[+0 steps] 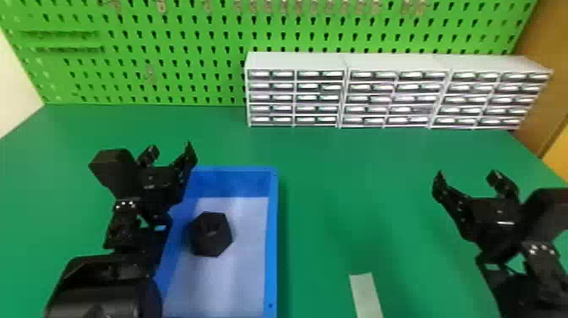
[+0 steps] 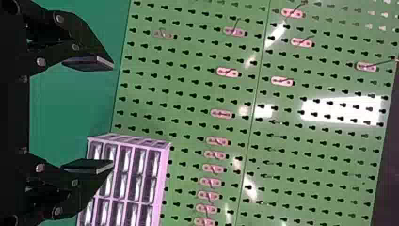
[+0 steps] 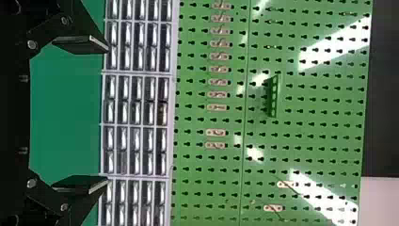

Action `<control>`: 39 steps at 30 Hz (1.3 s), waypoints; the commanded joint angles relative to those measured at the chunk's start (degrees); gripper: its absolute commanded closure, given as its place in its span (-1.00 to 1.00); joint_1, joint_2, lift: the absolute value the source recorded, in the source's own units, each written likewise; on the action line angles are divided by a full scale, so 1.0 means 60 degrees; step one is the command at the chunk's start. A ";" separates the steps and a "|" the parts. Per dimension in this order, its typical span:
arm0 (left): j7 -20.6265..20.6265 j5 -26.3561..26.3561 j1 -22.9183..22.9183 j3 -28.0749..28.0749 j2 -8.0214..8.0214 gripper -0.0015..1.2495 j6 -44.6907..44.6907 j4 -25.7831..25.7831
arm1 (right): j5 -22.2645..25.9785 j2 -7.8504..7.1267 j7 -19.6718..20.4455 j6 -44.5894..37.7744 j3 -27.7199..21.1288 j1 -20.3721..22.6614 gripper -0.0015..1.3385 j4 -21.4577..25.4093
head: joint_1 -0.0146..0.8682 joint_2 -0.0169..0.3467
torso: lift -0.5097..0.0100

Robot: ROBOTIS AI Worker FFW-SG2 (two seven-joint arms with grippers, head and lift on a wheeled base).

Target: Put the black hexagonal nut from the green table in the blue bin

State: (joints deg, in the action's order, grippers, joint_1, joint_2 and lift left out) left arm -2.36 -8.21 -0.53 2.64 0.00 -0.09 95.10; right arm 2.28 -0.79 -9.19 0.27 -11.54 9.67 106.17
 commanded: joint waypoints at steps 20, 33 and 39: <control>-0.0003 0.0007 0.0000 0.0015 -0.0025 -0.18 0.0000 0.0000 | 0.0000 -0.0029 -0.0007 -0.0001 0.0004 0.0014 -0.55 0.0000 | 0.59 -0.63 | 0.59; -0.0003 0.0007 -0.0015 0.0044 -0.0025 -0.18 0.0000 0.0000 | 0.0000 -0.0044 0.0008 -0.0030 0.0018 0.0014 -0.55 0.0000 | 0.59 -0.63 | 0.59; -0.0003 0.0007 0.0000 0.0044 -0.0025 -0.18 0.0000 0.0000 | 0.0000 -0.0044 -0.0007 -0.0045 0.0033 0.0014 -0.55 0.0000 | 0.59 -0.63 | 0.59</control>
State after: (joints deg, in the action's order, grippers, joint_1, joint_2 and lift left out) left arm -2.37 -8.17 -0.59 2.90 0.00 -0.09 95.10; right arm 2.28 -1.05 -9.20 0.07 -11.43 9.75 106.17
